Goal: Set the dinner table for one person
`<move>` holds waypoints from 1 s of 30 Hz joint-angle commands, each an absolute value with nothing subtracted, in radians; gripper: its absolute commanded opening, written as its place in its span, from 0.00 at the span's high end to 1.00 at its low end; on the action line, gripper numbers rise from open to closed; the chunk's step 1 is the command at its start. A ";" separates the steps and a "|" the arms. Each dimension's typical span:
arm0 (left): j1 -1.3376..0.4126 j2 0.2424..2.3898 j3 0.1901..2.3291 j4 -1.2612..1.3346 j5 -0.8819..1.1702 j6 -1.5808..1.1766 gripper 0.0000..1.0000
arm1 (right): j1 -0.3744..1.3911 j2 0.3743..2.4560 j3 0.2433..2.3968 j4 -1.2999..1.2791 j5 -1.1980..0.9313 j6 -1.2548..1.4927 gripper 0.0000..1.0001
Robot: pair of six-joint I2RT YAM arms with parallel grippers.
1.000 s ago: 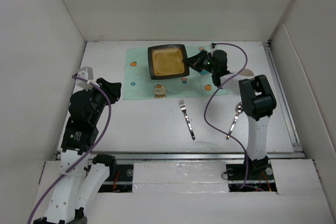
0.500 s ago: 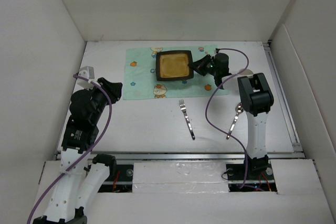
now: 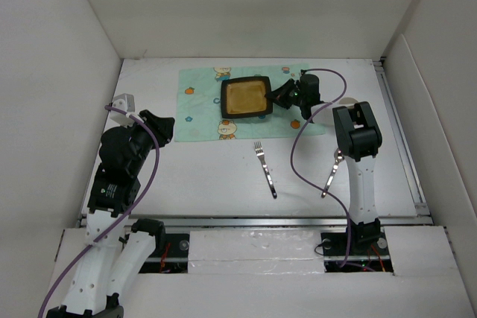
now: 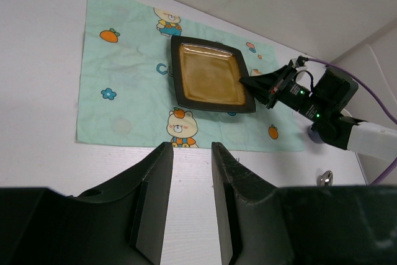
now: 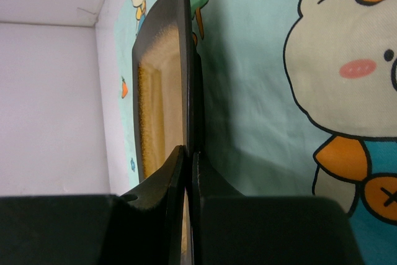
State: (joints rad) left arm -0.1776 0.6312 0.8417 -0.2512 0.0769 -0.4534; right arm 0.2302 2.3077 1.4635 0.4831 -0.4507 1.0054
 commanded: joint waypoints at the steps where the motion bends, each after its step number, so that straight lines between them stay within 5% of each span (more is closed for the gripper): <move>1: -0.183 0.634 0.833 -0.196 0.092 -0.443 0.71 | 0.236 2.287 1.531 0.549 -0.488 1.003 0.92; 11: -0.183 0.633 0.830 -0.195 0.087 -0.445 0.71 | 0.227 2.235 1.508 0.453 -0.451 0.892 0.45; 18: -0.183 0.643 0.819 -0.193 0.106 -0.449 0.62 | 0.258 2.142 1.594 0.169 -0.283 0.683 0.30; 23: -0.173 0.658 0.796 -0.164 0.175 -0.437 0.63 | 0.287 2.060 1.597 0.080 -0.158 0.589 0.32; 27: -0.173 0.663 0.776 -0.146 0.207 -0.442 0.74 | 0.287 1.971 1.536 0.075 -0.152 0.545 0.40; 28: -0.173 0.670 0.769 -0.140 0.212 -0.446 0.76 | 0.296 1.920 1.498 0.077 -0.149 0.535 0.47; 29: -0.173 0.692 0.769 -0.129 0.228 -0.449 0.78 | 0.296 1.892 1.474 0.078 -0.143 0.523 0.70; 30: -0.173 0.709 0.772 -0.130 0.238 -0.452 0.83 | 0.305 1.864 1.450 0.093 -0.137 0.515 0.82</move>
State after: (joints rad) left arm -0.1764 0.6823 0.7765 -0.2012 0.1833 -0.4526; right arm 0.2909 1.9602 1.4979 0.0933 -0.1871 0.5850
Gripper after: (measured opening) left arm 0.185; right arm 0.239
